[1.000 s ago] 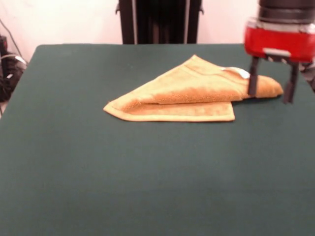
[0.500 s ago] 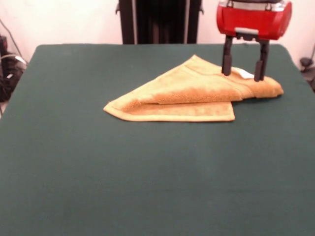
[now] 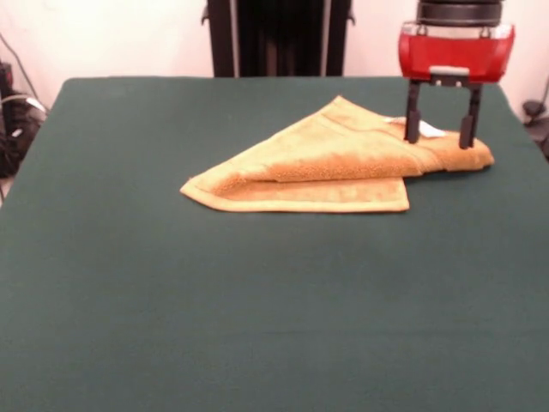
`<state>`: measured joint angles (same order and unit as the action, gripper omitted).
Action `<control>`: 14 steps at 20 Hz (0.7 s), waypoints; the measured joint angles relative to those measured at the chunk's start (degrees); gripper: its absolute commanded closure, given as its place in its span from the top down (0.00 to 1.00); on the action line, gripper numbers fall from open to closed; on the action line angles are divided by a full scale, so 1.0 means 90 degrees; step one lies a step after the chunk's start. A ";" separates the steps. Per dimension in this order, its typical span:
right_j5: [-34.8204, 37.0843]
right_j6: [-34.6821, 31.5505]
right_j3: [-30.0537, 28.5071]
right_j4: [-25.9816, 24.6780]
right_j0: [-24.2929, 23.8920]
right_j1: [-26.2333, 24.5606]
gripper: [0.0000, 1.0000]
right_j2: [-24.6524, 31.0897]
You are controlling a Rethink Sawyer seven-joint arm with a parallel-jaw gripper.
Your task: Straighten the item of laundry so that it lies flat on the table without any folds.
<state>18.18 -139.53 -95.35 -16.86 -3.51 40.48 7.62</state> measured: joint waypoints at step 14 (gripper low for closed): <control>-0.0391 0.0000 -0.0239 -0.0816 -0.1196 -0.0050 1.00 0.0919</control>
<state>14.66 -139.53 -97.50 -24.20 -14.27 40.04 15.89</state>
